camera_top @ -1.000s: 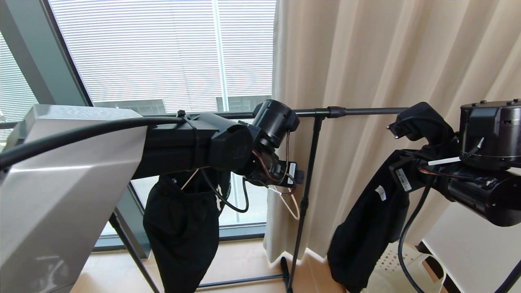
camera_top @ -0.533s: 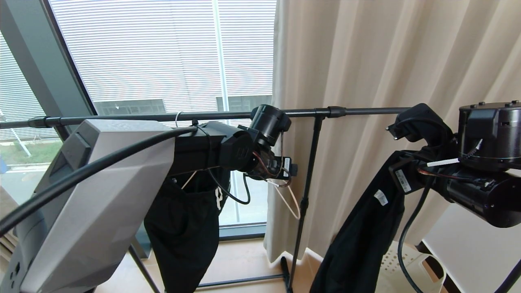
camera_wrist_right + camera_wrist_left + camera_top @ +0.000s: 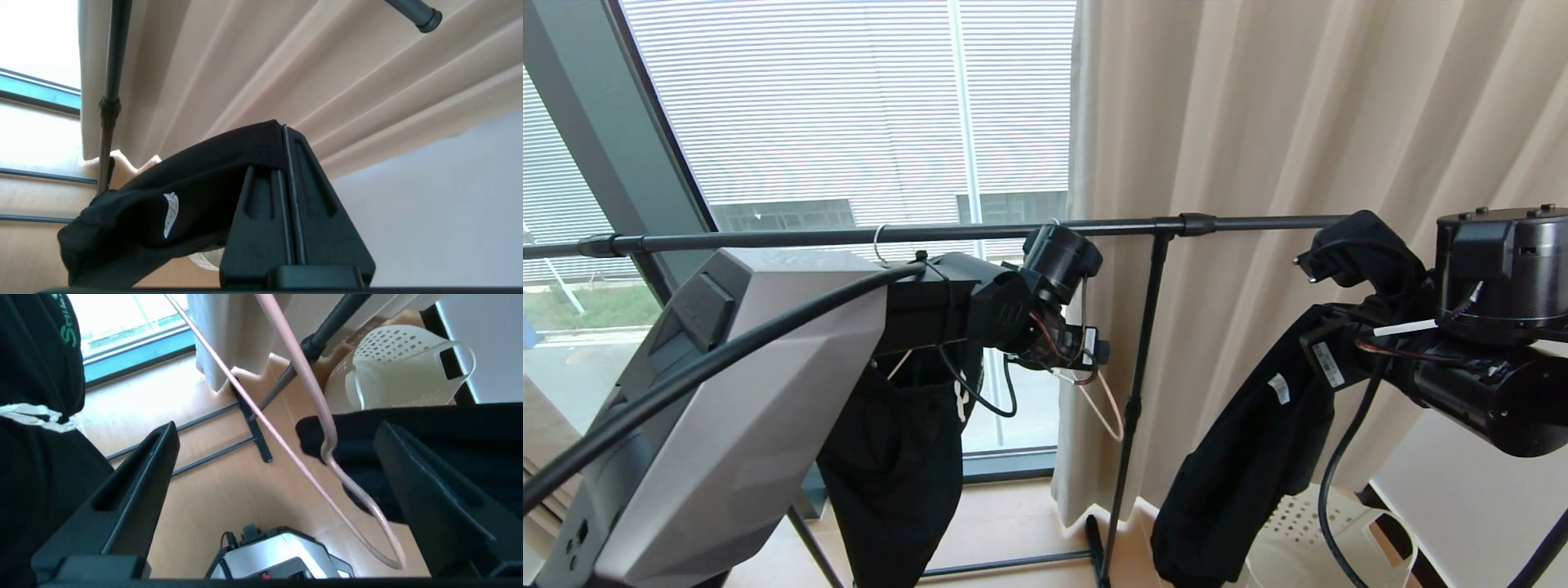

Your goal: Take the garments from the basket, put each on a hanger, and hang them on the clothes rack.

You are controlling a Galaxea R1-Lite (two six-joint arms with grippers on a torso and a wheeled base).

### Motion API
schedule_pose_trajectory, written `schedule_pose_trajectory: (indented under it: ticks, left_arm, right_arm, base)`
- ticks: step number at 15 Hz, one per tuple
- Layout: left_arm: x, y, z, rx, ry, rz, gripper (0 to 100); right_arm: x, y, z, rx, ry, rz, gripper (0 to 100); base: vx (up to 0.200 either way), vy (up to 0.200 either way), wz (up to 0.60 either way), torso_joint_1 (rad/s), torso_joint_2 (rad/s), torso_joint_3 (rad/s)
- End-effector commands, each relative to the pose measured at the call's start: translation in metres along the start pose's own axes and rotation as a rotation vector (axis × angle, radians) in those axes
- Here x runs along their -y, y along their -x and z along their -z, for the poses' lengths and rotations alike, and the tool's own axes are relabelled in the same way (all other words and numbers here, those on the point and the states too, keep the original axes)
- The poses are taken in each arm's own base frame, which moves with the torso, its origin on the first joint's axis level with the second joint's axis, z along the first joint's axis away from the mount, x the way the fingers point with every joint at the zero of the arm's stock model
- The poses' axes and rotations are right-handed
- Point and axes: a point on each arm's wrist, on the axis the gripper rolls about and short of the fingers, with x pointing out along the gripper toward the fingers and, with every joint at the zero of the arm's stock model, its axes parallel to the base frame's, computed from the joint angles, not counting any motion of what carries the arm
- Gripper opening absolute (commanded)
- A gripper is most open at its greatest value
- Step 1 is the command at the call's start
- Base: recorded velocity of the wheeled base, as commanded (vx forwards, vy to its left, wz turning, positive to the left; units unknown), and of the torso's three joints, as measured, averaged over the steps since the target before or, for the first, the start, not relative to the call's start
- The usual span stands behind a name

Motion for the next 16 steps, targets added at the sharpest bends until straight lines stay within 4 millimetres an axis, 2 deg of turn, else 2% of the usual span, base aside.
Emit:
schedule_pose_trajectory:
  ticks: [1,4,7,12,16]
  left_arm:
    - [-0.004,0.018,-0.005,0.003,0.003,-0.021,100]
    - [-0.008,0.02,-0.003,-0.002,0.007,-0.111,100]
    - [-0.007,0.021,-0.004,0.004,0.01,-0.11,100]
    - [-0.003,-0.002,0.004,-0.007,-0.007,-0.104,100]
    - [0.003,-0.002,0.007,-0.012,-0.033,-0.092,100]
  right_arm:
    - [-0.002,-0.001,0.0,-0.002,0.003,-0.004,0]
    - [-0.002,0.0,0.001,-0.002,0.004,-0.005,0]
    - [-0.002,0.0,0.002,-0.005,0.006,-0.003,0]
    - [-0.003,0.0,0.003,-0.008,0.008,-0.002,0]
    - [-0.002,-0.001,0.003,-0.009,0.007,-0.001,0]
  base:
    - [0.0,0.0,0.0,0.0,0.0,0.0]
    - [0.0,0.0,0.0,0.0,0.0,0.0]
    - [0.0,0.0,0.0,0.0,0.0,0.0]
    - [0.0,0.0,0.0,0.0,0.0,0.0]
    - [0.0,0.0,0.0,0.0,0.0,0.0]
